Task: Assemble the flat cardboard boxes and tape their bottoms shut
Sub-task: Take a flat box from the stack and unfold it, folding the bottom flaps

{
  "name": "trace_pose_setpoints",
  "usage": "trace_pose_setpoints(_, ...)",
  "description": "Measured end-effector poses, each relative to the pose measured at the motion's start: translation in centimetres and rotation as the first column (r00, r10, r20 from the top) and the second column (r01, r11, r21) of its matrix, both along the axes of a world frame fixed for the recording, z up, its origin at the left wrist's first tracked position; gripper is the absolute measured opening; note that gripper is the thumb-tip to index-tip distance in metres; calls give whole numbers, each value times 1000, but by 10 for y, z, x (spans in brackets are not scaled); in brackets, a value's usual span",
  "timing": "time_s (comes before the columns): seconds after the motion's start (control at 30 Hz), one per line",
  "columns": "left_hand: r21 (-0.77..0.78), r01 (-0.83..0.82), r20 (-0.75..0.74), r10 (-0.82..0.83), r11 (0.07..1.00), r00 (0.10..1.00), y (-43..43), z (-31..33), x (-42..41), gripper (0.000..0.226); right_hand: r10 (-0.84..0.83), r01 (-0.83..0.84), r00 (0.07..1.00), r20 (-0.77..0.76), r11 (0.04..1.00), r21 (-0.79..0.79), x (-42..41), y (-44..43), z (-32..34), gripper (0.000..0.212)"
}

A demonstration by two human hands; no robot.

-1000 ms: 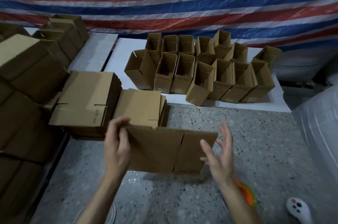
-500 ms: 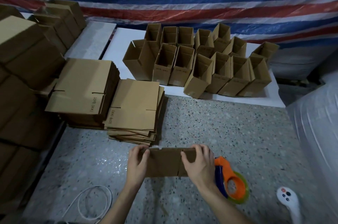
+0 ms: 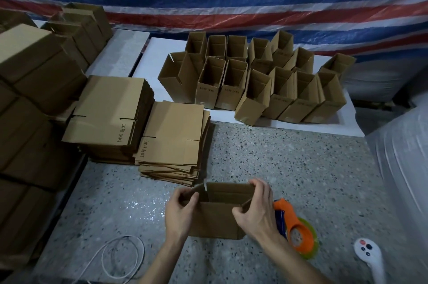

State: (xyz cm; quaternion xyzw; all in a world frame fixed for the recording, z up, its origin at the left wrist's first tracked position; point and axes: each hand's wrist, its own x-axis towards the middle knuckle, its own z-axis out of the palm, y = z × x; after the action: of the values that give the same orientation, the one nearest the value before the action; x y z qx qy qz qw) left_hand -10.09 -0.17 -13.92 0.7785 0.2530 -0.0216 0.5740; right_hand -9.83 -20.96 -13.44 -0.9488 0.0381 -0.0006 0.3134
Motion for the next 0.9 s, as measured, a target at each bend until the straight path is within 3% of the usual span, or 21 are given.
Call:
trace_pose_setpoints(0.17, 2, -94, -113, 94, 996, 989, -7, 2, -16, 20, 384, -385, 922, 48, 922, 32, -16, -26, -10, 100)
trace_pose_setpoints(0.3, 115, 117, -325, -74, 986, 943, -17, 2, -28, 32, 455, -452, 890, -34, 889, 73, -30, -40, -17, 109)
trace_pose_setpoints(0.37, 125, 160, -353, -107, 979, 929, -19, 4, -27, 29, 405, -391, 914, -35, 899, 198, -32, -38, -16, 115)
trace_pose_setpoints(0.43, 97, 166, -362, -120, 981, 924, -18, 7, -23, 26, 243, -184, 968, -66, 863, 470, -31, -34, -14, 112)
trace_pose_setpoints(0.5, 30, 157, -399, -132, 987, 907, -18, 9, -20, 22, 17, 145, 976, -215, 686, 713, -30, -27, -7, 92)
trace_pose_setpoints(0.53, 2, 151, -431, -136, 989, 892, -20, 10, -20, 20, -42, 227, 964, -261, 638, 736, -33, -23, -4, 78)
trace_pose_setpoints(0.57, -23, 140, -448, -135, 990, 884, -23, 12, -21, 20, -55, 241, 959, -279, 679, 694, -36, -19, -4, 65)
trace_pose_setpoints(0.63, -10, 136, -415, -128, 991, 901, -33, 13, -23, 13, 78, 164, 924, -374, 802, 574, -48, -9, -9, 48)
trace_pose_setpoints(0.7, 78, 231, -344, -191, 970, 919, -39, 15, -22, 7, 217, 81, 854, -473, 842, 533, -61, -4, -13, 42)
trace_pose_setpoints(0.73, 111, 282, -329, -233, 953, 915, -38, 16, -20, 14, 170, 112, 872, -459, 844, 525, -61, -5, -13, 37)
trace_pose_setpoints(0.8, 116, 393, -339, -336, 912, 879, -34, 21, -16, 18, -158, 332, 925, -345, 778, 534, -49, -16, -7, 26)
trace_pose_setpoints(0.83, 141, 465, -360, -392, 874, 846, -31, 22, -15, 18, -319, 425, 905, -281, 703, 571, -39, -24, -2, 28)
trace_pose_setpoints(0.9, 257, 626, -393, -512, 736, 764, -27, 28, -15, 17, -358, 442, 895, -266, 630, 638, -19, -37, 4, 50)
